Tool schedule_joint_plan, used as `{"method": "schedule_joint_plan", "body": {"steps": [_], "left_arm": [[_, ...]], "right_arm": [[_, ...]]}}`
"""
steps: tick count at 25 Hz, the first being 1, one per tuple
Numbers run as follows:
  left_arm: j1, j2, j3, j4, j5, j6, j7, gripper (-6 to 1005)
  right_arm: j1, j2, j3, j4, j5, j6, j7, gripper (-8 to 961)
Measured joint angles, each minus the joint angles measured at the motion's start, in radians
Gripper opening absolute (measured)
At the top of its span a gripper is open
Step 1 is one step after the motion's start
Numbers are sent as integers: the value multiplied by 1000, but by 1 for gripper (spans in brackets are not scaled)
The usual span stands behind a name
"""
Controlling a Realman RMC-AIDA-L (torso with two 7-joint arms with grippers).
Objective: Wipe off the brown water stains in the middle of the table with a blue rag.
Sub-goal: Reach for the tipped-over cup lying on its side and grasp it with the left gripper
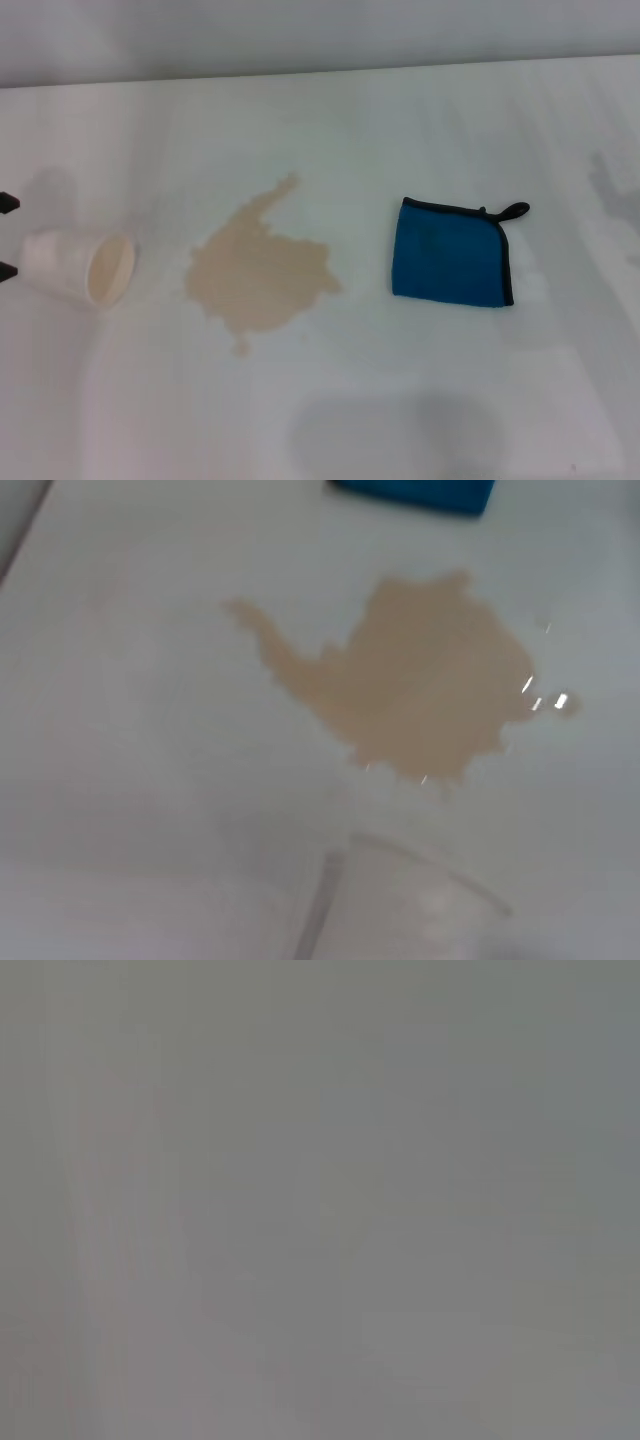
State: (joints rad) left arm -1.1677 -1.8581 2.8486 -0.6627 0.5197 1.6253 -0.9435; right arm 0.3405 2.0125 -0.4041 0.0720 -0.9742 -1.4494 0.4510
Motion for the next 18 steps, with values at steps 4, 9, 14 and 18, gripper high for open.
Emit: {"method": "schedule_joint_plan", "body": {"steps": [4, 9, 14, 18], "left_arm": [[-29, -54, 0, -16, 71, -80, 9, 848], [-40, -95, 0, -18, 83, -127, 31, 839], [-43, -119, 0, -20, 86, -166, 47, 829], [-53, -142, 0, -21, 94, -202, 55, 822]], "right_arm": [[8, 0, 1, 0, 0, 3, 0, 798], [19, 1, -2, 0, -1, 24, 0, 798], [21, 2, -2, 0, -1, 29, 0, 797], [20, 2, -1, 0, -1, 30, 0, 797]]}}
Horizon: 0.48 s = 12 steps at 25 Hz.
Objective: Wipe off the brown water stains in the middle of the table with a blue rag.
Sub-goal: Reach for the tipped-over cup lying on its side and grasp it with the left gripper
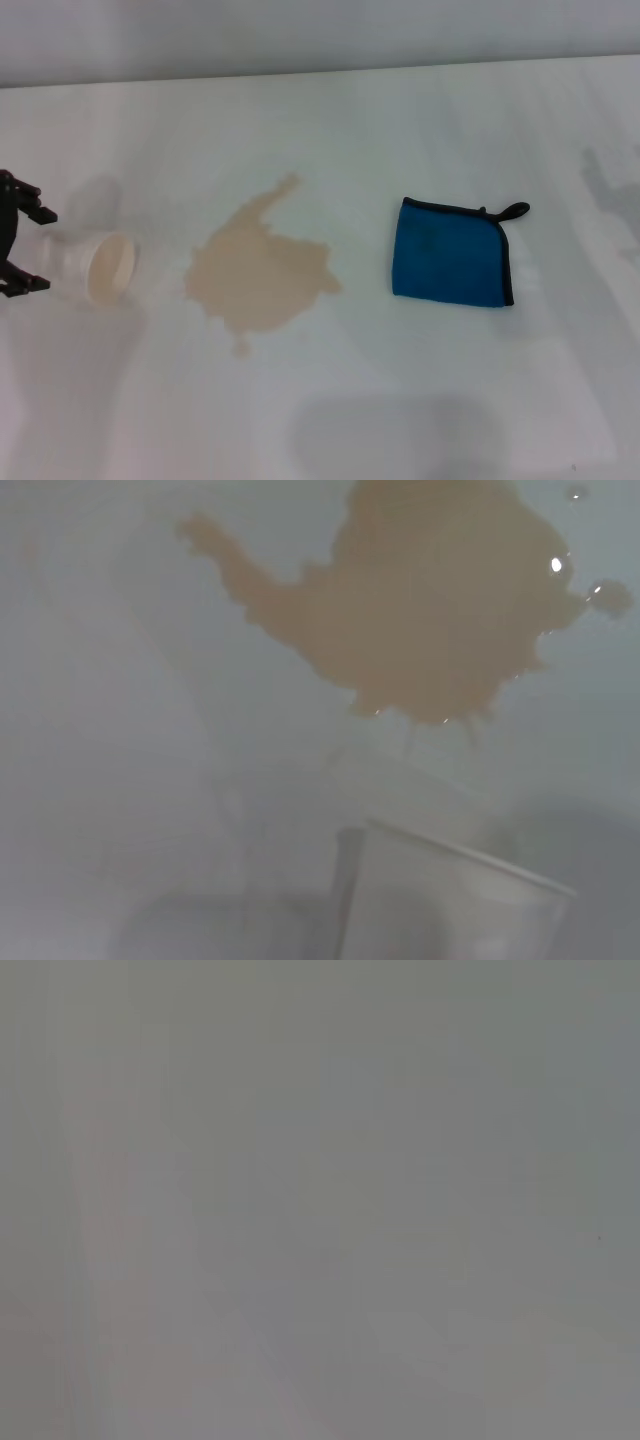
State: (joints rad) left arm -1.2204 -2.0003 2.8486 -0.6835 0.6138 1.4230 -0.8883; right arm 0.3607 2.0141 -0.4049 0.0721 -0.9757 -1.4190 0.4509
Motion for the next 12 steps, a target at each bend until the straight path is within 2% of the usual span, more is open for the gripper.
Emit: {"method": "schedule_joint_plan", "body": {"steps": [9, 11, 12], "left_arm": [[-28, -35, -1, 6, 32, -49, 24, 805], [-39, -56, -1, 11, 57, -72, 30, 801], [-41, -58, -1, 13, 63, -78, 30, 799]], "right_arm": [[-2, 0, -2, -4, 0, 0, 0, 798], [-3, 0, -2, -4, 0, 0, 0, 797], [-4, 0, -2, -4, 0, 0, 0, 797]]}}
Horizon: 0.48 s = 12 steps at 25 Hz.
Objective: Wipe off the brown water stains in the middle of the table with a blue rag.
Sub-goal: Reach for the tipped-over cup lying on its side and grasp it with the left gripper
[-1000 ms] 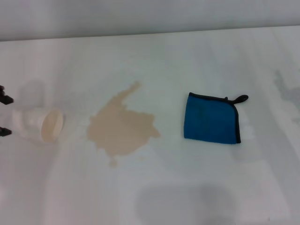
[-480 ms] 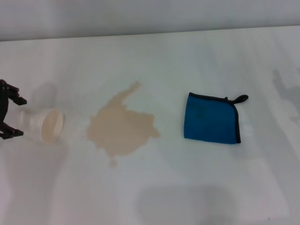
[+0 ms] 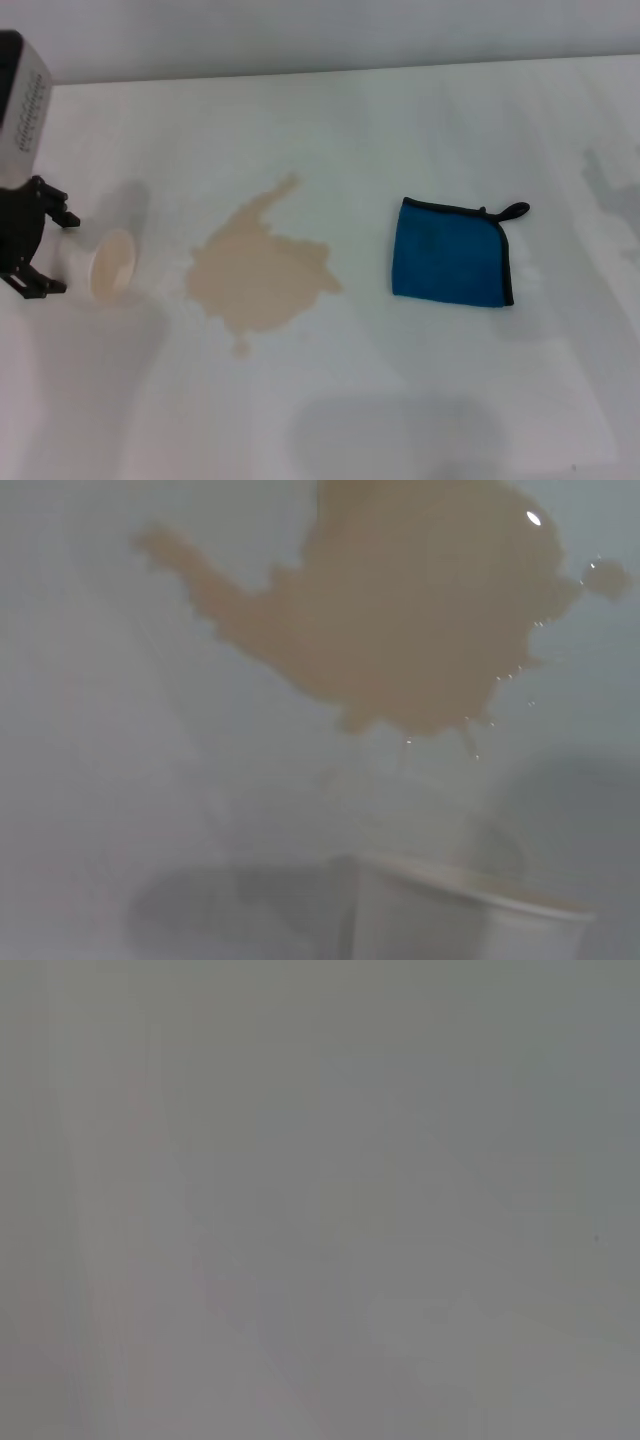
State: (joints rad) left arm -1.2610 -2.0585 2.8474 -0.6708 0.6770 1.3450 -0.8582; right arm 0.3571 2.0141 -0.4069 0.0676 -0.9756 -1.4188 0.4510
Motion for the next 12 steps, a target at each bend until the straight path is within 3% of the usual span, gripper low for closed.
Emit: {"method": "schedule_joint_plan", "body": {"steps": [12], "left_arm": [[-1, -9, 0, 51, 45, -64, -19, 777]], "right_arm": [[-4, -2, 4, -2, 0, -8, 0, 798]]}}
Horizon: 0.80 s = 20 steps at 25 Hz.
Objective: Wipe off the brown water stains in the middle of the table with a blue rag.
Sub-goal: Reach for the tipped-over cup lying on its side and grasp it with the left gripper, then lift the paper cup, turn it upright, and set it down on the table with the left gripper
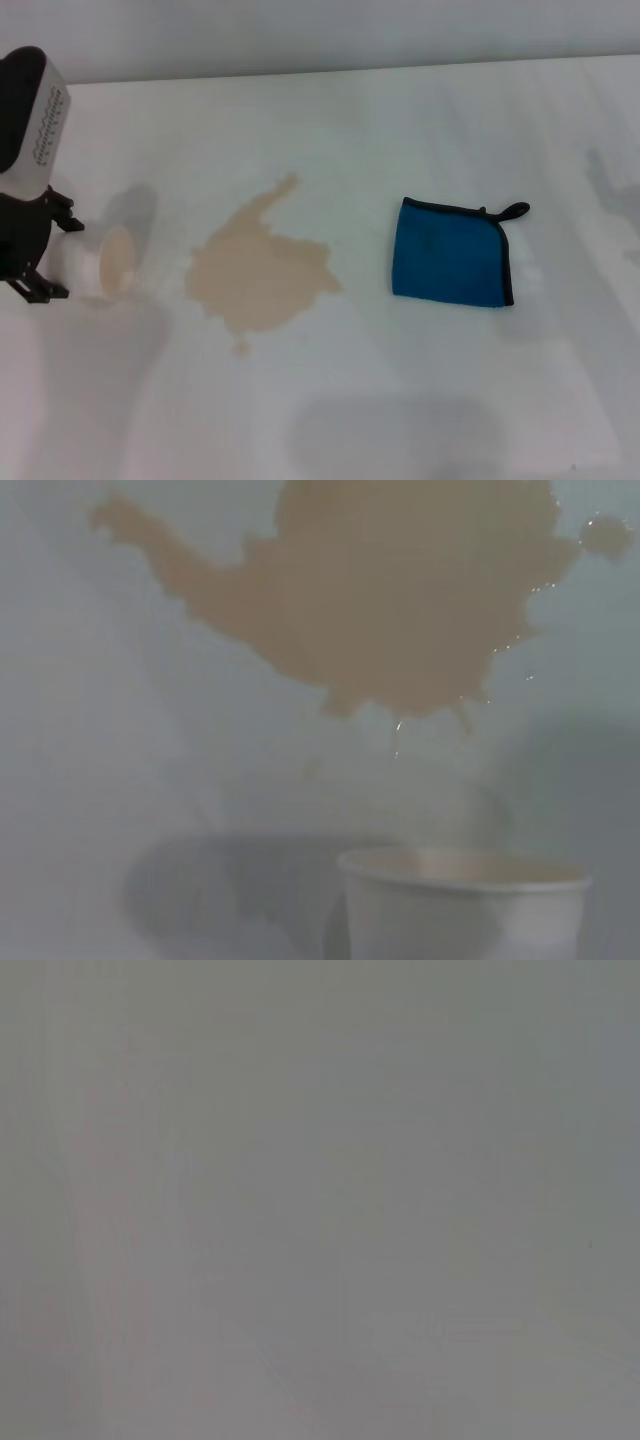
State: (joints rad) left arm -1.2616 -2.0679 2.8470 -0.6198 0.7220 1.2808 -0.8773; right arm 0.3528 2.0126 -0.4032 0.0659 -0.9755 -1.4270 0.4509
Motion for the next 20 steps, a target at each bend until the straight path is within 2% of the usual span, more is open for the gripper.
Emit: {"method": "schedule_joint_plan", "body": {"steps": [9, 20], "left_arm": [[32, -2, -1, 77, -9, -90, -44, 760], [45, -3, -1, 80, -24, -102, -67, 739]], "right_arm": [[0, 0, 0, 0, 0, 4, 0, 797], [0, 0, -2, 0, 0, 4, 0, 798]]}}
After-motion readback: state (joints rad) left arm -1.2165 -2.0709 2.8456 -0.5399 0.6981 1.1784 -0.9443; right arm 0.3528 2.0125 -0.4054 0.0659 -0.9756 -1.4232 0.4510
